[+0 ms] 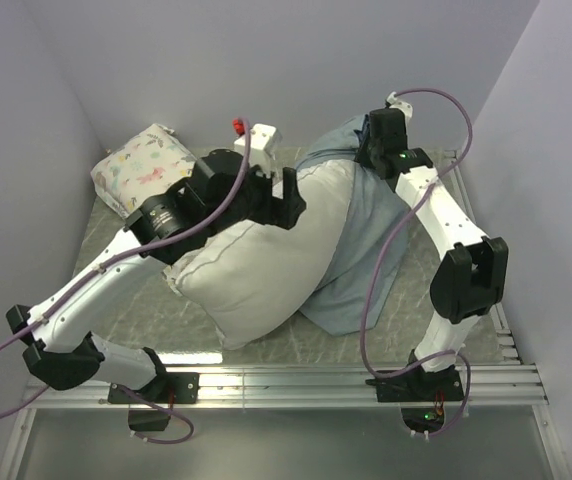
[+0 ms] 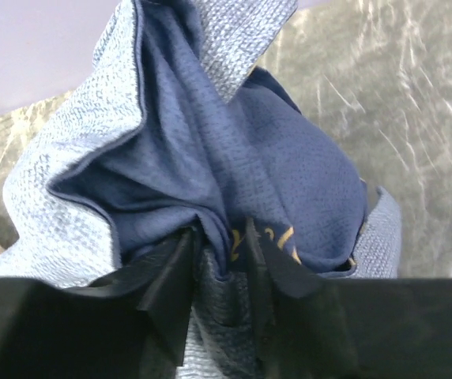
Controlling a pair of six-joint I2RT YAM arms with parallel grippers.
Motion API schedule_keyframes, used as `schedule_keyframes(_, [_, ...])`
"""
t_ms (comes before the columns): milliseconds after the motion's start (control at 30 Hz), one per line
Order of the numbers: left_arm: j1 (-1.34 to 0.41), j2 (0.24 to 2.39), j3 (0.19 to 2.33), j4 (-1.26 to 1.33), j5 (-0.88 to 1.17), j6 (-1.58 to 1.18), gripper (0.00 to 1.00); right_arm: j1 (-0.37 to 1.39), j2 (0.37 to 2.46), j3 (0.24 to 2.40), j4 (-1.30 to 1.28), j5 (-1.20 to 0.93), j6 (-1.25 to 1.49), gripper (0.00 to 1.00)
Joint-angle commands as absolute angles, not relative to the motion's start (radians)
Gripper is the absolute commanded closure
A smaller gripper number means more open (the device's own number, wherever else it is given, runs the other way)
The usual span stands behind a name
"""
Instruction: Remove the pillowcase from the pillow
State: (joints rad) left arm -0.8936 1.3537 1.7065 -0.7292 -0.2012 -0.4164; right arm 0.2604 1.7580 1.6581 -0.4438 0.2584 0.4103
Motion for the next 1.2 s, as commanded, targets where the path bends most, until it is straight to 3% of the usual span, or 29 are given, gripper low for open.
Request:
schedule_keyframes(0, [-0.997,1.419,1.799,-0.84,-0.342,-0.345,0.1,0.287,1.836,1.715,-0.497,0.304,0.391,0.59])
schedule_keyframes(100, [-1.068,1.486,1.798,-0.862,-0.455,-0.339,0.09,0.293,1.859,1.749,-0.511,0.282,0.391,0.53])
schedule_keyframes(200, [-1.091,1.535,1.724,-0.851,-0.552,-0.341,0.01,0.295,1.852,1.746,-0.515,0.256,0.384,0.46])
schedule_keyframes(333, [-1.088,1.627,1.608,-0.787,-0.716,-0.336,0.01,0.295,1.819,1.706,-0.488,0.223,0.374,0.37])
schedule_keyframes(567, [-1.039,1.693,1.507,-0.692,-0.7,-0.345,0.03,0.295,1.764,1.629,-0.463,0.164,0.354,0.29])
schedule_keyframes(667, [-1.032,1.713,1.49,-0.68,-0.681,-0.35,0.42,0.292,1.721,1.611,-0.454,0.147,0.353,0.24])
schedule_keyframes(700, [-1.031,1.72,1.486,-0.678,-0.677,-0.35,0.75,0.291,1.707,1.608,-0.453,0.149,0.351,0.23])
schedule_keyframes(733, [-1.029,1.723,1.485,-0.678,-0.675,-0.356,0.96,0.29,1.692,1.6,-0.445,0.155,0.354,0.21])
schedule_keyframes(1033, [-1.002,1.632,1.511,-0.663,-0.615,-0.364,1.0,0.108,1.41,1.366,-0.298,-0.052,0.428,0.14])
schedule_keyframes(1167, [-1.0,1.618,1.569,-0.666,-0.549,-0.359,1.0,0.113,1.257,1.205,-0.236,-0.067,0.434,0.13])
